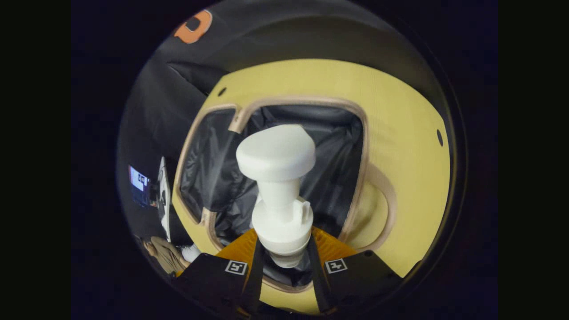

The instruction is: First open the suitcase, pack the skin care products into it, and then close the suitcase.

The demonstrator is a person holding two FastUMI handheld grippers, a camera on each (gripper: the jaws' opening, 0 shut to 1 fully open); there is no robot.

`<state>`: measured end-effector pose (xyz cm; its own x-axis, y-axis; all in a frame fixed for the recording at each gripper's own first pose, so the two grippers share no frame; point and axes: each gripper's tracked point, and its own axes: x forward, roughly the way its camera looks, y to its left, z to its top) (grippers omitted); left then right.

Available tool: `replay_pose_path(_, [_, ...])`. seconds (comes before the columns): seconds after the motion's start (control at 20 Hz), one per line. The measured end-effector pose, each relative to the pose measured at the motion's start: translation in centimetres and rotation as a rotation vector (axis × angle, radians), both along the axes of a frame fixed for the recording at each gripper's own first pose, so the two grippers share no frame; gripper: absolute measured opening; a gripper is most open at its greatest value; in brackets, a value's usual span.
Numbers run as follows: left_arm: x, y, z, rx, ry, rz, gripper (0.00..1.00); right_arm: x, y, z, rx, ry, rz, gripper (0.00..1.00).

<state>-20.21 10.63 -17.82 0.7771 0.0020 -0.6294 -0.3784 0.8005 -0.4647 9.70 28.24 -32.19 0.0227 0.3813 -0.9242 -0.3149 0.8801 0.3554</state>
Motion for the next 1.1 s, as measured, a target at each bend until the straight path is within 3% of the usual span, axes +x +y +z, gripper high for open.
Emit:
replay_pose_path(0.2, [-1.7, 1.2, 0.4, -0.002, -0.002, 0.022, 0.92, 0.9, 1.3, -1.5, -0.052, 0.112, -0.202, 0.46])
replay_pose_path(0.35, [-1.9, 2.1, 1.1, 0.015, -0.014, 0.039, 0.92, 1.6, 1.4, -2.9, -0.092, 0.123, -0.283, 0.46])
replay_pose_path(0.7, [-1.5, 2.4, 1.9, 0.006, -0.049, 0.037, 0.91, 1.9, 1.5, -3.6, -0.116, 0.108, -0.332, 0.48])
replay_pose_path(0.95, [-0.8, 3.1, 2.0, 0.038, -0.062, 0.018, 0.92, 1.3, 1.5, -2.2, -0.088, 0.09, -0.324, 0.63])
replay_pose_path(1.1, [-0.1, 4.3, 2.4, 0.061, -0.088, 0.007, 0.91, 0.5, 1.9, 0.9, -0.007, 0.037, -0.314, 0.67])
